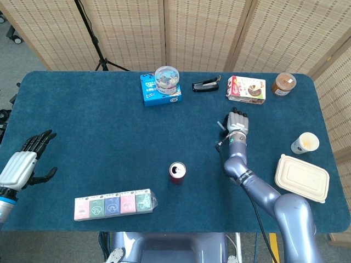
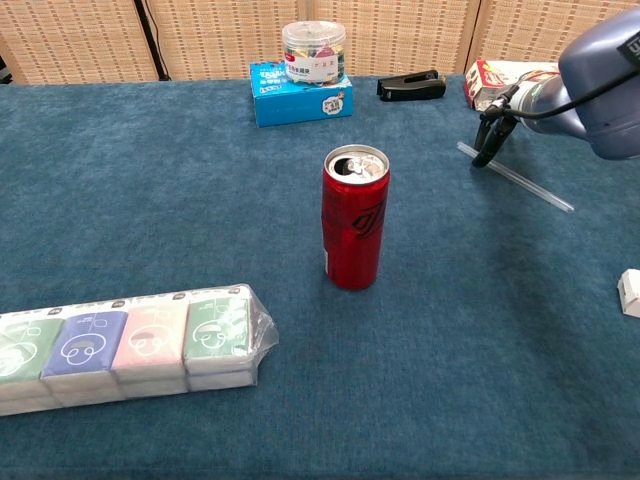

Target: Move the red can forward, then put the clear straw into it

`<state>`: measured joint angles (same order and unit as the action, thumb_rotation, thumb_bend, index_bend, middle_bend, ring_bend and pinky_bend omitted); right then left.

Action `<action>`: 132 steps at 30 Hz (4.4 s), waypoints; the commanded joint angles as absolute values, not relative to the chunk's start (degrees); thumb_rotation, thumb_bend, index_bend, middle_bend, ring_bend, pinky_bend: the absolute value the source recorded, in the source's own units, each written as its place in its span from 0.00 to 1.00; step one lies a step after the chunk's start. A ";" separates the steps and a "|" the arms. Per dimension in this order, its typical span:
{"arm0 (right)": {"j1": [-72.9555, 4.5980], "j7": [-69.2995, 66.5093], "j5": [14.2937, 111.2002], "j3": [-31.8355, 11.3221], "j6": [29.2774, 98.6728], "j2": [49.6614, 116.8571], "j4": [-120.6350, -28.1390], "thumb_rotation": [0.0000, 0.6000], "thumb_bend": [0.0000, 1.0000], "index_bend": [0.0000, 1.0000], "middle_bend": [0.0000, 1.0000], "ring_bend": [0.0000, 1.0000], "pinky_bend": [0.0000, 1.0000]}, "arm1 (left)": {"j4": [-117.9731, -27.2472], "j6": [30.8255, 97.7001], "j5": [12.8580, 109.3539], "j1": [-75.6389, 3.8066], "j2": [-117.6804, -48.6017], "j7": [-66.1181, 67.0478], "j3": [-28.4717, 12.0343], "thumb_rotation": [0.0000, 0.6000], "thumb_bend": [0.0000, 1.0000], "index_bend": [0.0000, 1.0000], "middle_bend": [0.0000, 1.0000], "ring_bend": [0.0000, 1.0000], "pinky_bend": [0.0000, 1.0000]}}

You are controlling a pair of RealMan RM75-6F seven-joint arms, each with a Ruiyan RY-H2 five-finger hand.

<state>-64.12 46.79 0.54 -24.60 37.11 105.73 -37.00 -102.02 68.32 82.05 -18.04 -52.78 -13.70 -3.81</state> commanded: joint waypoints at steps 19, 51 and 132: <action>-63.32 48.08 2.26 -26.20 35.97 106.76 -35.51 1.00 0.44 0.54 0.00 0.00 0.00 | -102.16 67.95 81.69 -18.24 -52.97 -12.86 -3.81 1.00 0.36 0.00 0.00 0.00 0.00; -43.61 16.03 27.99 -32.16 42.35 73.29 -90.79 1.00 0.49 0.56 0.00 0.00 0.00 | -102.71 70.75 84.45 -16.93 -52.28 -14.22 -3.09 1.00 0.36 0.00 0.00 0.00 0.00; -39.19 -44.99 64.28 -32.18 37.96 69.54 -114.01 1.00 0.52 0.57 0.00 0.00 0.00 | -99.70 76.63 83.04 -13.54 -48.42 -26.88 -6.73 1.00 0.36 0.00 0.00 0.00 0.00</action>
<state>-38.73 -45.64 64.75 -32.56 37.48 69.03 -114.17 -99.70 76.64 83.03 -13.53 -48.42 -26.88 -6.73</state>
